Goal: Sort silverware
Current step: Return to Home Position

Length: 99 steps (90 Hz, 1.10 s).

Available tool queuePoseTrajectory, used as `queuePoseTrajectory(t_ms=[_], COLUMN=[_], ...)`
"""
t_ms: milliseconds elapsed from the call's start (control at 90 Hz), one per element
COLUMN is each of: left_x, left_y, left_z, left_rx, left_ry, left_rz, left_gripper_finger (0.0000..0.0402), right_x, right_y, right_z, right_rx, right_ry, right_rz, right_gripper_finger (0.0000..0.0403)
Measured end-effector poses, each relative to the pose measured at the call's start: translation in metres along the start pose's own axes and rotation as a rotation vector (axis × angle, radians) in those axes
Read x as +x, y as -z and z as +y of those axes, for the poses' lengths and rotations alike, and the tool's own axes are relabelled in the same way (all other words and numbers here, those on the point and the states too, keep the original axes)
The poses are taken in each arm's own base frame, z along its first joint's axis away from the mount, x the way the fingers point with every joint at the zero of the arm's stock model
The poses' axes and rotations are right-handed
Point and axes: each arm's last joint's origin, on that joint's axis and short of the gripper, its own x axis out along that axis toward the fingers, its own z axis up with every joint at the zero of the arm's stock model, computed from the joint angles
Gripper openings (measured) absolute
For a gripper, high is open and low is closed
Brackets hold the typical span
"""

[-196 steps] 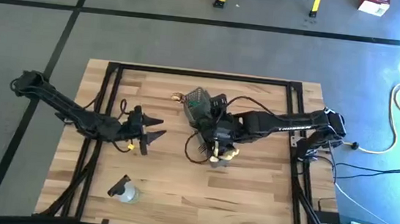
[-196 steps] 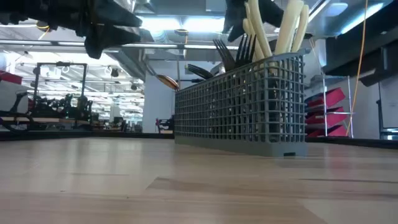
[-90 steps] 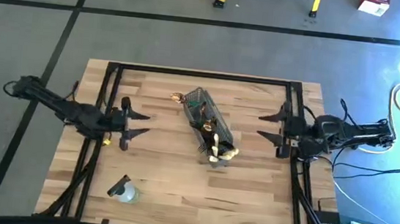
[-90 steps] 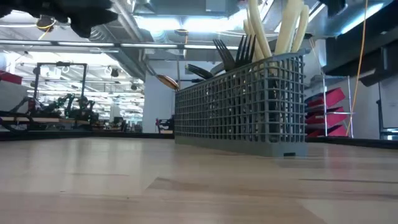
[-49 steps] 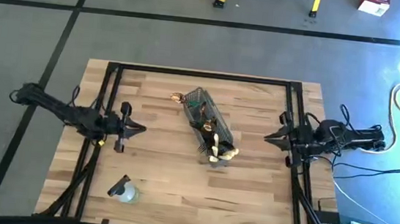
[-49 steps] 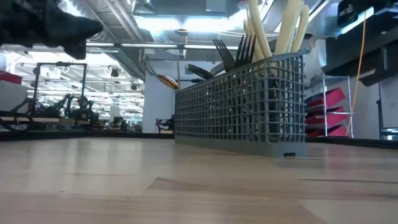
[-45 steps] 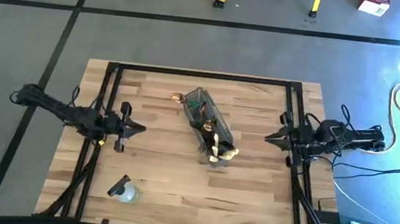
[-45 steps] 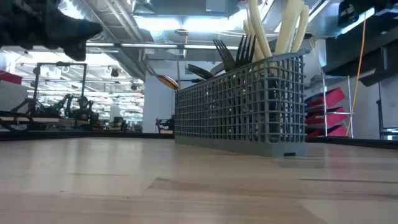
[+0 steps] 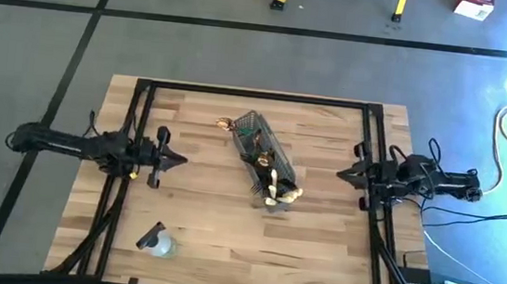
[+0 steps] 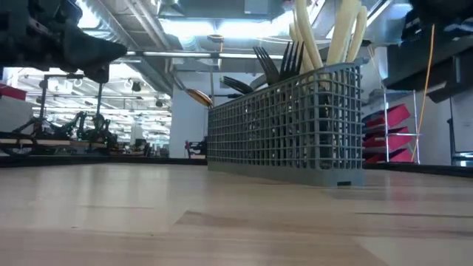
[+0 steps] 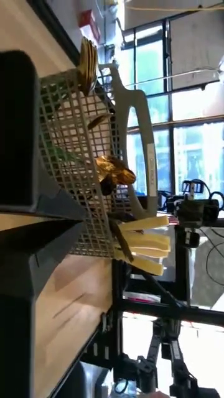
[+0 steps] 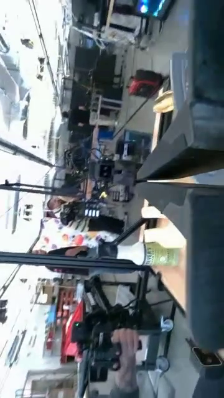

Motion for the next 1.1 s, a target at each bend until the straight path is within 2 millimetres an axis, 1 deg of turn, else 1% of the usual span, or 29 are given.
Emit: queuePoseTrajectory(t_ms=[111, 256, 344, 522, 589, 656, 711, 778, 878, 1100], left_x=[0.0, 0.0, 0.0, 0.0, -0.001, -0.002, -0.004, -0.004, -0.004, -0.004], left_y=[-0.001, 0.0, 0.0, 0.004, 0.008, 0.013, 0.017, 0.019, 0.02, 0.021], left_z=[0.001, 0.0, 0.0, 0.004, 0.007, 0.011, 0.013, 0.014, 0.013, 0.013], left_rx=[0.002, -0.003, -0.031, -0.04, -0.02, 0.001, -0.024, -0.073, -0.129, -0.13], left_ry=[0.02, 0.074, 0.067, -0.078, -0.205, -0.355, -0.424, -0.451, -0.457, -0.458], left_rz=[-0.012, -0.004, -0.002, 0.043, 0.084, 0.137, 0.17, 0.185, 0.184, 0.186], left_gripper_finger=[0.0, 0.0, 0.0, 0.0, 0.0, 0.0, 0.0, 0.0, 0.0, 0.0], right_x=[0.001, 0.004, 0.003, 0.002, 0.002, 0.001, 0.001, 0.0, 0.0, 0.0], right_y=[0.007, 0.035, 0.049, 0.048, 0.05, 0.056, 0.06, 0.063, 0.066, 0.069], right_z=[-0.001, -0.004, -0.006, -0.01, -0.012, -0.014, -0.016, -0.017, -0.017, -0.017], right_rx=[0.003, 0.069, 0.098, 0.105, 0.084, 0.069, 0.053, 0.055, 0.134, 0.147], right_ry=[-0.038, -0.058, -0.072, -0.095, -0.086, -0.061, -0.028, 0.005, 0.014, 0.02], right_rz=[-0.032, -0.008, -0.019, -0.025, -0.009, 0.049, 0.095, 0.124, 0.151, 0.181], right_gripper_finger=[0.0, 0.0, 0.0, 0.0, 0.0, 0.0, 0.0, 0.0, 0.0, 0.0])
